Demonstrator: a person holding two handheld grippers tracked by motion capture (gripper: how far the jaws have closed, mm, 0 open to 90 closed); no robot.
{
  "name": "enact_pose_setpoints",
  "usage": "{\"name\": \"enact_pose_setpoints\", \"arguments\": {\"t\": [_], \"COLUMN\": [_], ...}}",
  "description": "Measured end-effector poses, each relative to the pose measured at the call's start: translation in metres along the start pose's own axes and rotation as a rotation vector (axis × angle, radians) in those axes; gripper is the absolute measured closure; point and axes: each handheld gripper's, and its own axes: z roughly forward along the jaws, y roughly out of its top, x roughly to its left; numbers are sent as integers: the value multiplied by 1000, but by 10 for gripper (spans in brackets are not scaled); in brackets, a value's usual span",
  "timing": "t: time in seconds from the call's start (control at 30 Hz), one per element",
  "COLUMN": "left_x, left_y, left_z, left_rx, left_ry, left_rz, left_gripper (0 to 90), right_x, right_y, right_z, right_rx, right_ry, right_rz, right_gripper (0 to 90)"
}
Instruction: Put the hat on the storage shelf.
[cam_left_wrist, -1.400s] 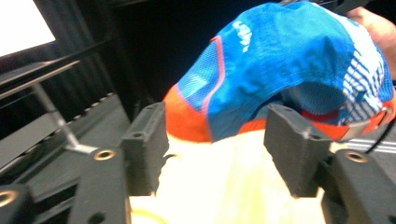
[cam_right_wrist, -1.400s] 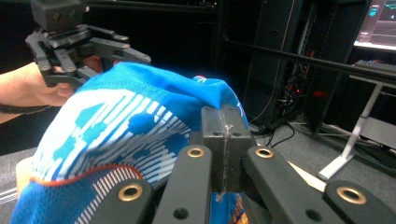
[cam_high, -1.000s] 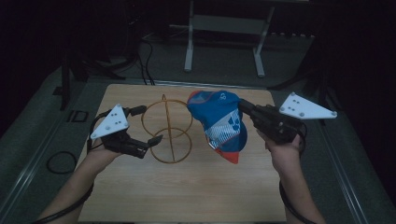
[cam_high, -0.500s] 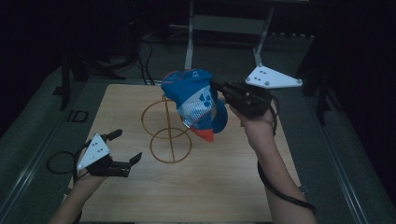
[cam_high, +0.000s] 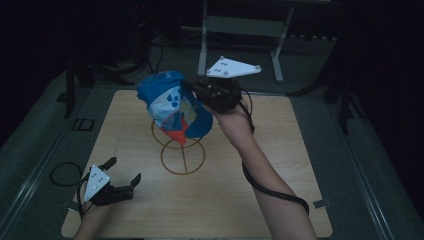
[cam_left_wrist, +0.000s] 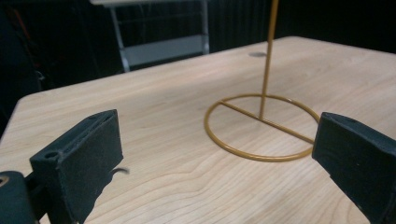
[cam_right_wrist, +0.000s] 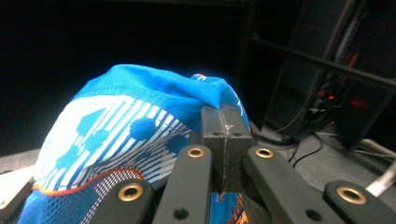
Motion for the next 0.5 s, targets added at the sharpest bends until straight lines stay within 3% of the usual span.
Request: {"name": "enact_pose_setpoints", "arguments": {"t": [0.27, 0.4, 0.5], "left_x": [13, 17, 17], "left_y": [-6, -11, -13], "left_z": [-4, -3, -1], "left_rx": [-20, -13, -5], "left_ry": [22, 16, 11], "left_rz": [-42, -82, -86], "left_gripper": [22, 22, 21], "right_x": [16, 18, 19], "right_y": [-12, -25, -34], "right_z": [47, 61, 67], "right_rx": [80, 129, 152], "right_ry": [77, 108, 117], "right_rz": [-8, 1, 4], "right_gripper": [900, 900, 900]}}
